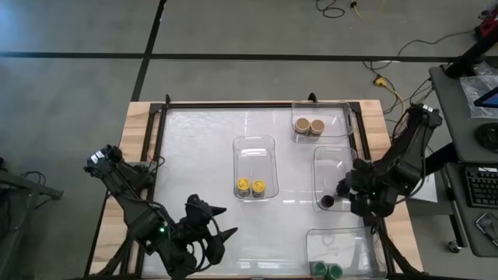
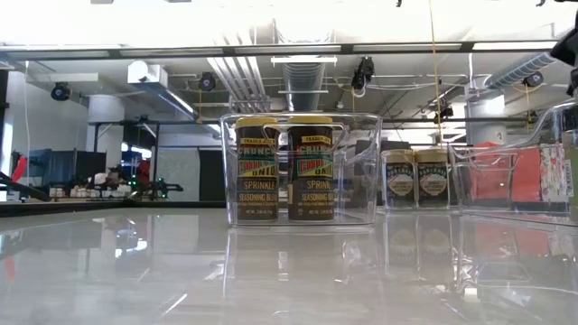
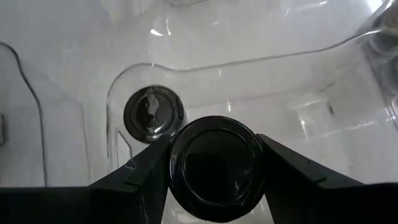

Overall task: Sort spices by type
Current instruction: Put the black seasoning bottle into the middle right transparent bin

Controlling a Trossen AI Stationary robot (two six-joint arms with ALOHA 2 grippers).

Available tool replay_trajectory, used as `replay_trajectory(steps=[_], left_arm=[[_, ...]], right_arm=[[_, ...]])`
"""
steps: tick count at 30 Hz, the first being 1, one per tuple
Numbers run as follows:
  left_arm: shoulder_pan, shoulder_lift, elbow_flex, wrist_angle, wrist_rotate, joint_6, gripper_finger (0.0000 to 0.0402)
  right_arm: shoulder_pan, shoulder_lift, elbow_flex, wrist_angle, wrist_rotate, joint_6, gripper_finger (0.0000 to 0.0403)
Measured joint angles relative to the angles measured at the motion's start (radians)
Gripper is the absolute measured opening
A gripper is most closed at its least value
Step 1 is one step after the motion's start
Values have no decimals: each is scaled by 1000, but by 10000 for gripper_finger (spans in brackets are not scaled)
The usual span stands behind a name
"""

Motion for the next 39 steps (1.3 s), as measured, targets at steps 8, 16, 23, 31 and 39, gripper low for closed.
replay_trajectory(steps=[8,16,23,31,39], left_arm=[[-12,1,0,43,0,0,316],[-24,2,0,56,-5,-5,316],[-21,2,0,56,-10,-1,316],[-21,2,0,55,-11,-2,316],[-20,2,0,55,-11,-3,316]], right_arm=[[74,-2,-65,47,0,55,199],[108,-2,-115,75,27,79,202],[108,14,-157,181,41,50,199],[107,66,-162,187,50,33,205],[109,89,-163,234,43,33,206]])
